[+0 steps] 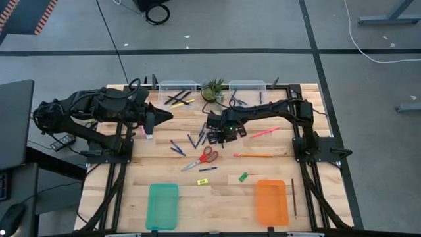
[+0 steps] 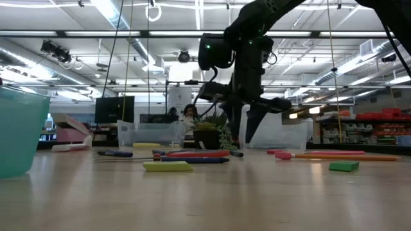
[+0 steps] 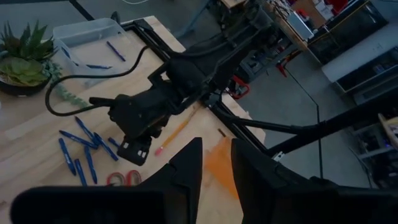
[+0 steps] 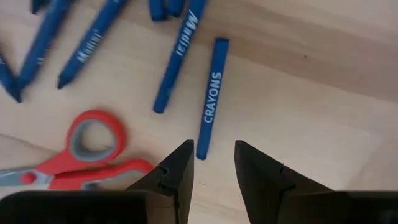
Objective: Sort crayons/erasers/pens/pencils in bins
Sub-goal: Put the blue crayon into the right transparent bin
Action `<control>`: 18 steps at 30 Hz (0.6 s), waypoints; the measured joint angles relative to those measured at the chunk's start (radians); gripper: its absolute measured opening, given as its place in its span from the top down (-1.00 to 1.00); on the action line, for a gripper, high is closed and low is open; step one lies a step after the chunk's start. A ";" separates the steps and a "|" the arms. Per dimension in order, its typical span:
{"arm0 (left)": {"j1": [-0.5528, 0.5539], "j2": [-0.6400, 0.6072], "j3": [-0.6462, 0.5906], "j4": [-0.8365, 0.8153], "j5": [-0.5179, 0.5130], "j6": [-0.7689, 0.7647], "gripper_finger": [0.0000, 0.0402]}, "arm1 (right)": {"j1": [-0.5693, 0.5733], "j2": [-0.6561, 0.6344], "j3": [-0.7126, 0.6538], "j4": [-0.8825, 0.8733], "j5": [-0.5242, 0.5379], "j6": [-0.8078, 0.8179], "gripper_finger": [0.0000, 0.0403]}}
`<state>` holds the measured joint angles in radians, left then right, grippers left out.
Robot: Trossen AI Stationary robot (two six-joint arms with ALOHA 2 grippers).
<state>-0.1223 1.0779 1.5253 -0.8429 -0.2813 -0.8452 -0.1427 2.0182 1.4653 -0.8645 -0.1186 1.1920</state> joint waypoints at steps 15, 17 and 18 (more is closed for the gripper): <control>0.000 0.000 0.000 0.000 0.018 0.000 0.54 | 0.022 0.000 -0.061 0.114 0.076 0.072 0.40; 0.000 0.000 0.000 0.001 0.018 0.000 0.55 | 0.022 0.000 -0.061 0.116 0.127 0.068 0.40; 0.000 0.000 0.000 0.001 0.018 0.000 0.55 | 0.022 0.000 -0.061 0.116 0.153 0.067 0.40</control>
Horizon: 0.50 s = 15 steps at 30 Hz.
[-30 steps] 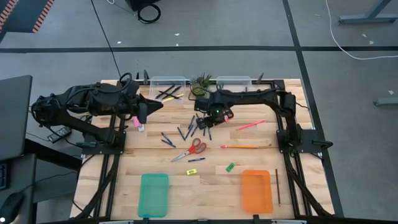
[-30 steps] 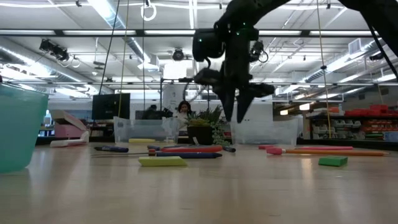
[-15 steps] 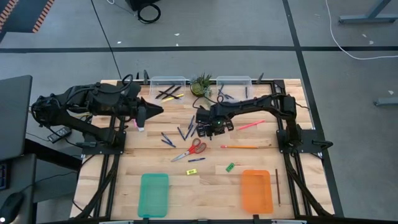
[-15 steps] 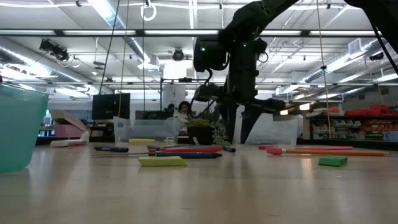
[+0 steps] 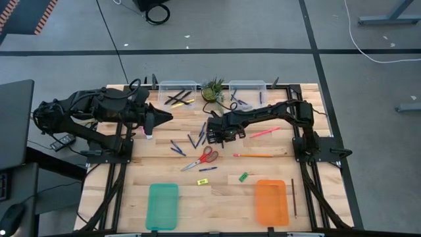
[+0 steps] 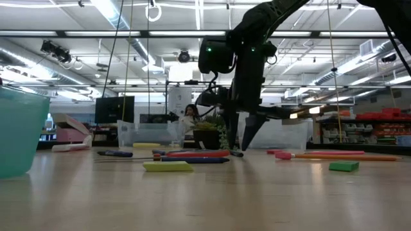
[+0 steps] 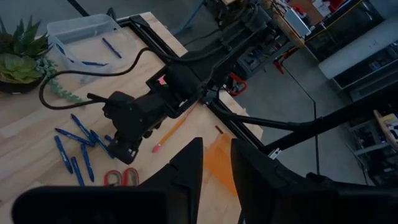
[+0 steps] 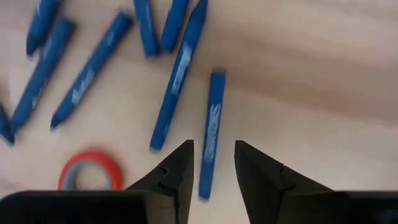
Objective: Sort crayons/erasers/pens/pencils in bins
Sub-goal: Put the blue crayon into the right transparent bin
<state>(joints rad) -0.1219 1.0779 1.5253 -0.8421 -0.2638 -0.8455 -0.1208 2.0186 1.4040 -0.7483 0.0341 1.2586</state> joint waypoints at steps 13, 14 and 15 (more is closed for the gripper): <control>0.000 0.000 0.000 0.000 0.000 -0.006 0.57 | -0.015 -0.004 -0.059 0.067 -0.001 -0.004 0.40; 0.000 0.000 0.000 0.000 0.000 -0.006 0.57 | -0.014 -0.005 -0.065 0.071 -0.001 -0.002 0.40; 0.000 0.000 0.000 0.000 0.000 -0.006 0.58 | -0.012 -0.006 -0.069 0.071 -0.001 -0.002 0.40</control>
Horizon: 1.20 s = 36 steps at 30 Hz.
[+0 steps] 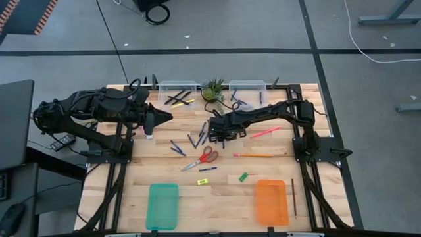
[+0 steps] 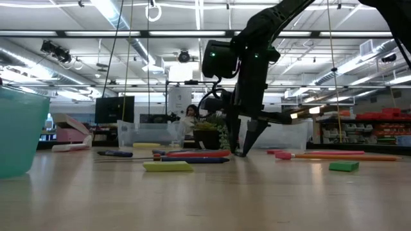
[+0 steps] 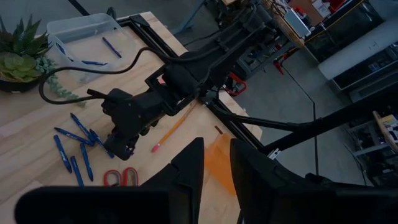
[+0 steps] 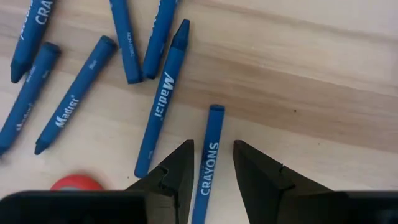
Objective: Sort crayons/erasers/pens/pencils in bins
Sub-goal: Put the blue crayon into the right transparent bin
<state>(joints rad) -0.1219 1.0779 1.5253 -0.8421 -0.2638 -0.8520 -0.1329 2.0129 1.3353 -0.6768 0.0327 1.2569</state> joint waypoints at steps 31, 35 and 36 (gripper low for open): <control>0.000 0.000 0.000 0.000 0.000 0.000 0.60 | -0.016 -0.003 0.015 -0.115 -0.092 -0.189 0.82; 0.000 0.000 0.000 0.001 0.001 0.000 0.59 | -0.015 -0.044 0.009 -0.164 -0.109 -0.210 0.82; 0.000 0.000 0.000 0.001 0.001 0.000 0.58 | -0.017 -0.059 0.011 -0.173 -0.104 -0.212 0.82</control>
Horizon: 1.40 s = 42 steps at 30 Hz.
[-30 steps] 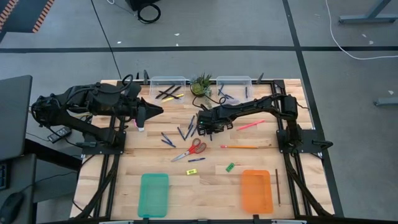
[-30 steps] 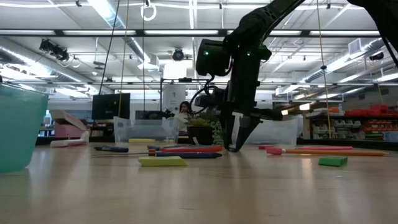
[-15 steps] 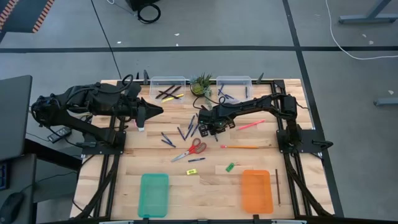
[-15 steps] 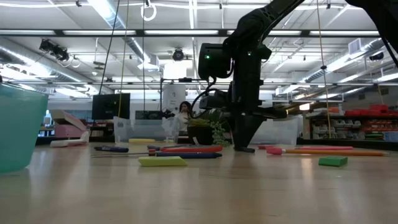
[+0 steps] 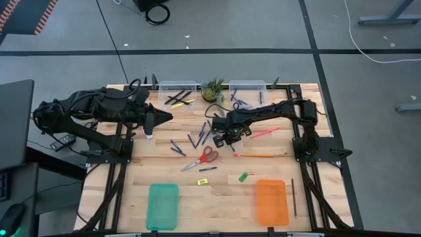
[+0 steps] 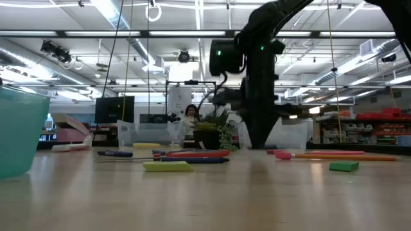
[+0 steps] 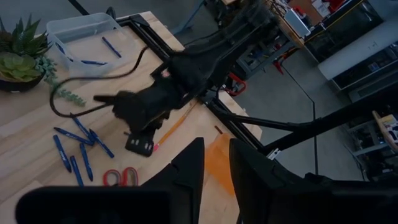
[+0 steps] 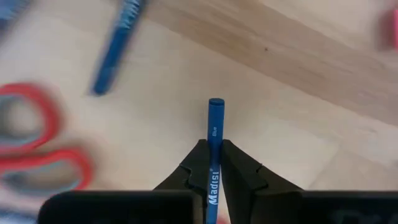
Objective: Sort crayons/erasers/pens/pencils in bins
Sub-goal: Put the blue crayon into the right transparent bin
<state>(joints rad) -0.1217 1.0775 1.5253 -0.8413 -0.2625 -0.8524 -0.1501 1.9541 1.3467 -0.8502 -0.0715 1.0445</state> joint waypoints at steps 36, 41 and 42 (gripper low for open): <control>0.000 0.000 0.000 0.001 -0.025 0.000 0.59 | -0.593 -0.271 0.004 -0.022 0.175 -0.168 0.82; 0.000 0.000 0.000 0.005 -0.031 0.000 0.61 | -0.604 -0.271 0.004 -0.022 0.188 -0.202 0.71; 0.000 0.000 0.000 0.005 -0.031 0.000 0.61 | -0.603 -0.271 0.004 -0.022 0.188 -0.209 0.68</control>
<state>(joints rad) -0.1219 1.0777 1.5253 -0.8362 -0.2939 -0.8524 -0.7535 1.6829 1.3502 -0.8719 0.1165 0.8359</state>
